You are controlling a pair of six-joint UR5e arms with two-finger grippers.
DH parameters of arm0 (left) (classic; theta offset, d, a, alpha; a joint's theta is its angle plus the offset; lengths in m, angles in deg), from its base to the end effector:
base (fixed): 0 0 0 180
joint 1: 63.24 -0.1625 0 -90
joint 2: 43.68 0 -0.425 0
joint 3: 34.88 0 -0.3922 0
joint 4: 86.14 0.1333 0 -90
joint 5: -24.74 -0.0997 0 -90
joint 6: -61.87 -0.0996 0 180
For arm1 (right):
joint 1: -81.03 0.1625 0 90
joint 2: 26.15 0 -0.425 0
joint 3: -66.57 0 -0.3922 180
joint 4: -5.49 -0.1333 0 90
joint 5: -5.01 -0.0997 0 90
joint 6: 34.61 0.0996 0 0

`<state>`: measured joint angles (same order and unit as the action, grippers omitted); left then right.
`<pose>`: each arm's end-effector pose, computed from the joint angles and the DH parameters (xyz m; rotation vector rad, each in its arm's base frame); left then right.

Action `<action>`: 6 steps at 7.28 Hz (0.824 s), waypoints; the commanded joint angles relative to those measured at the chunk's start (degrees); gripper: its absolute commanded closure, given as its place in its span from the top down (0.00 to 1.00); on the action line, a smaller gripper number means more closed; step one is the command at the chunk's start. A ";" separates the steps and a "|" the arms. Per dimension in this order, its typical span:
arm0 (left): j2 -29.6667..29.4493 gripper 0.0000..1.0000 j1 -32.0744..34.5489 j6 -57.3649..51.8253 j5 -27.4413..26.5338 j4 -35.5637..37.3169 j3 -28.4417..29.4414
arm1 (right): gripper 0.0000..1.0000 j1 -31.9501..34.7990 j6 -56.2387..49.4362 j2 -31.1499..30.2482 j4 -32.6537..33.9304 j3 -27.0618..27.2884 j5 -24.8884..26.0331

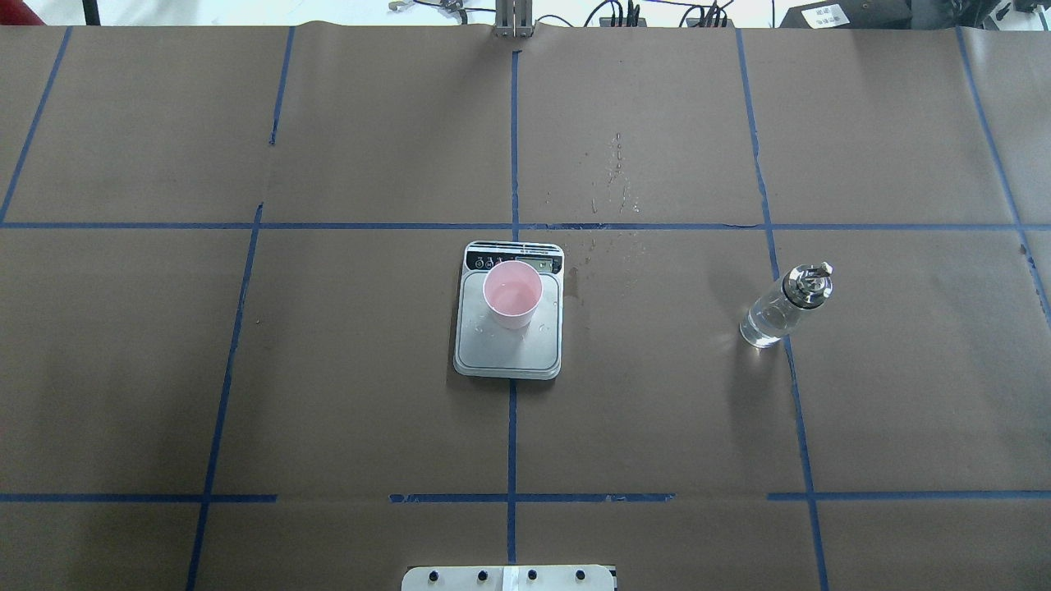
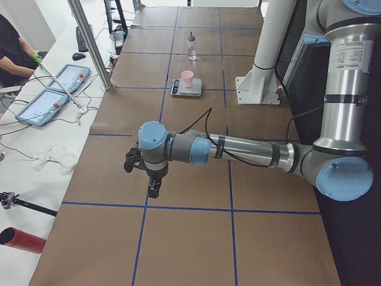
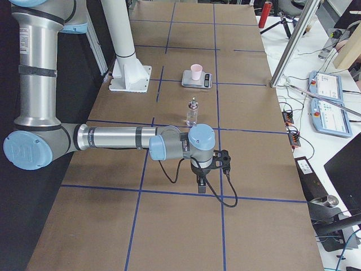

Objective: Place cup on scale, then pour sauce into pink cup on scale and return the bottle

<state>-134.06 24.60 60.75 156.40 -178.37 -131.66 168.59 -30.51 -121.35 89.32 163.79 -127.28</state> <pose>-0.0481 -0.5046 0.5958 0.1501 0.7271 0.1142 0.0465 -0.4650 0.6307 0.0941 -0.7433 -0.0251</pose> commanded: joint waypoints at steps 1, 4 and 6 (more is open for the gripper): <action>0.12 1.00 -0.04 0.16 -3.78 -2.16 1.32 | 1.00 -0.11 -0.06 -0.85 -1.98 0.07 -0.07; -0.23 1.00 -0.13 0.07 -3.61 -3.22 3.00 | 1.00 -0.11 0.38 -4.20 -8.33 -0.02 -1.90; -0.76 1.00 -0.13 0.16 -3.61 -3.31 2.74 | 1.00 -0.11 0.47 -4.46 -8.33 -0.19 -4.55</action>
<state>-134.47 24.48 60.84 152.80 -181.61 -128.79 168.48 -30.09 -125.53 81.12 163.66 -130.50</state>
